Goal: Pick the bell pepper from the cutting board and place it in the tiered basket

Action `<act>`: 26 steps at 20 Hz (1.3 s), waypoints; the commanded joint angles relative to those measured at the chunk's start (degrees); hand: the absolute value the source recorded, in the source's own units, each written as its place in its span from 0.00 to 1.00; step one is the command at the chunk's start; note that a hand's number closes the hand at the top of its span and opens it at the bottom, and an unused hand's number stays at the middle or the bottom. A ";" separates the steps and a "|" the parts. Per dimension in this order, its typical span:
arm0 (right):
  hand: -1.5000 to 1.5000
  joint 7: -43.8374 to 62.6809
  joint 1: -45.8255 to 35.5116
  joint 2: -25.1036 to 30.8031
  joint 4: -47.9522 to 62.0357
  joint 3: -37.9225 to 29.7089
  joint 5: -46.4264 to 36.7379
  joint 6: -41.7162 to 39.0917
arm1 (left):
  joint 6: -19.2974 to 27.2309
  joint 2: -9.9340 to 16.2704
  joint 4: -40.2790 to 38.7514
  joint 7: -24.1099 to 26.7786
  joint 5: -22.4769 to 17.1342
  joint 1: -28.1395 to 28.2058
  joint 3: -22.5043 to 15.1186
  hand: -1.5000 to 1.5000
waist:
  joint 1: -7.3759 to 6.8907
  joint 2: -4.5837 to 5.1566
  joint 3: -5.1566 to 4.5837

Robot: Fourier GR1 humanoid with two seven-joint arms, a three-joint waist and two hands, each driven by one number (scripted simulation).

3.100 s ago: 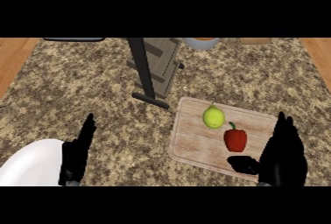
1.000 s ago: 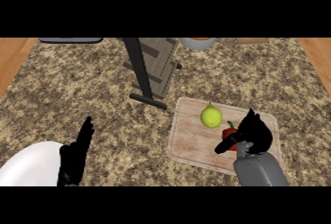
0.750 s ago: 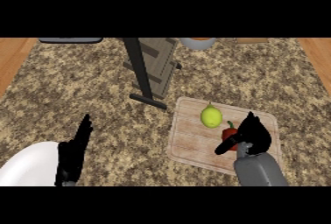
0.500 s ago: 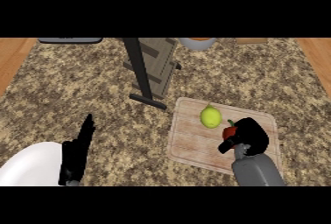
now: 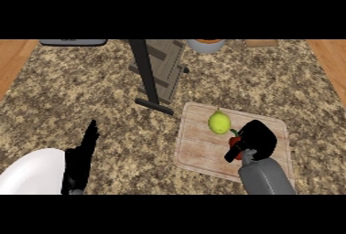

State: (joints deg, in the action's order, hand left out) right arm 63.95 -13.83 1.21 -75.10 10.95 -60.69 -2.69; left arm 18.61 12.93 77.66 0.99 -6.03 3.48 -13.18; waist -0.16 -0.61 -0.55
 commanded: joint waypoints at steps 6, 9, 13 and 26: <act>1.00 -9.86 -11.23 0.32 -15.00 13.37 4.67 -24.88 | 1.32 -1.42 0.09 -1.08 0.92 -0.34 -0.47 0.50 | 0.24 -0.19 0.37; 1.00 -2.40 -16.56 -1.12 -25.13 8.83 10.32 -29.98 | -0.94 0.42 0.05 -2.15 -0.33 -0.62 1.05 0.50 | 0.48 0.11 0.47; 1.00 1.05 -17.44 -1.15 -35.78 1.48 14.96 -28.12 | 0.59 -1.14 0.06 0.54 1.03 3.04 0.01 0.50 | 0.79 0.09 0.50; 1.00 12.04 -52.80 2.20 -40.51 -9.95 17.53 -36.81 | 0.20 -1.04 1.67 -1.92 1.37 1.08 0.14 0.50 | 0.81 -0.30 0.35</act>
State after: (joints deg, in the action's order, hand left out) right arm 62.25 -55.71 3.16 -117.72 2.25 -43.35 -30.91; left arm 18.45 12.79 79.67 -0.88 -5.33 4.97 -12.34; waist 0.69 -0.94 -0.17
